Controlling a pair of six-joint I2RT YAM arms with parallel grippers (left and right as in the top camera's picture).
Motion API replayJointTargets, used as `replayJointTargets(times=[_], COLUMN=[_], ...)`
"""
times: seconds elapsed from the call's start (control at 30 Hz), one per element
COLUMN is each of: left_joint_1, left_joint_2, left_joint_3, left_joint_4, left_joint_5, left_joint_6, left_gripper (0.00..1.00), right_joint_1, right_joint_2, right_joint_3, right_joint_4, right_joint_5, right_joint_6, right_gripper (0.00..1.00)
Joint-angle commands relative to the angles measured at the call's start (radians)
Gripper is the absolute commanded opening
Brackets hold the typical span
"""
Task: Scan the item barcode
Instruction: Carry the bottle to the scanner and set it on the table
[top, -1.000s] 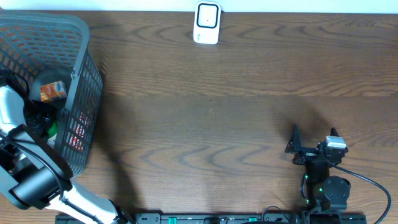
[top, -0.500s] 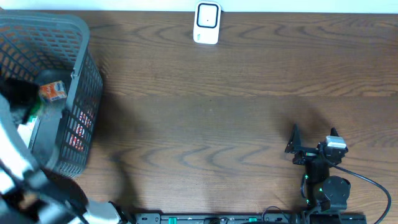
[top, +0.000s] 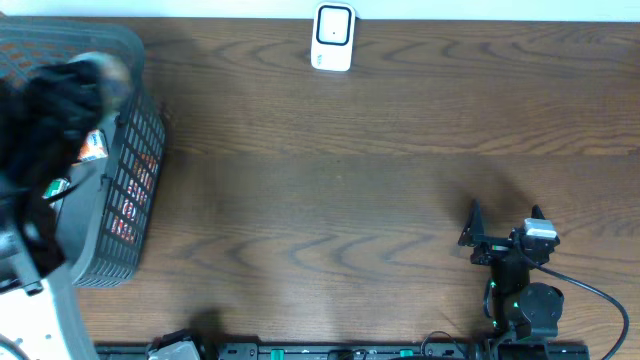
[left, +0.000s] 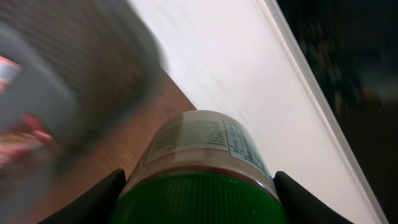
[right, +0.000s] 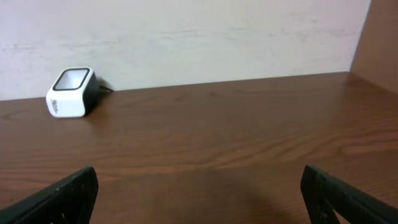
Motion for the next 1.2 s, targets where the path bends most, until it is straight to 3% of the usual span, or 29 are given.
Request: replayJointTargets(times=[0.0, 0.07, 0.2, 0.4, 0.77, 1.1, 1.17], left_joint_1=[-0.207, -0.375, -0.542, -0.71, -0.773, -0.773, -0.773], left_joint_2=[0.047, 0.111, 0.224, 0.476, 0.831, 0.95, 0.943], left_joint_3=[0.004, -0.003, -0.023, -0.038, -0.038, -0.039, -0.038], left_joint_4=[0.003, -0.034, -0.072, -0.086, -0.13, -0.138, -0.124], left_joint_5=[-0.069, -0.245, -0.436, -0.583, -0.597, -0.539, -0.521], left_joint_6=[-0.025, -0.092, -0.217, -0.409, -0.738, -0.836, -0.842], left_gripper=[0.59, 0.59, 0.59, 0.59, 0.59, 0.66, 0.73], right_joint_1=[0.003, 0.003, 0.003, 0.003, 0.003, 0.003, 0.003], right_joint_2=[-0.005, -0.005, -0.005, -0.005, -0.005, -0.005, -0.005], right_joint_3=[-0.001, -0.001, -0.001, -0.001, -0.001, -0.001, -0.001], right_joint_4=[-0.004, -0.004, -0.004, -0.004, -0.004, -0.004, -0.004], right_joint_5=[-0.001, -0.001, -0.001, -0.001, -0.001, -0.001, -0.001], right_joint_6=[-0.013, -0.013, -0.013, -0.013, -0.013, -0.013, -0.013], right_gripper=[0.99, 0.99, 0.99, 0.99, 0.99, 0.99, 0.99])
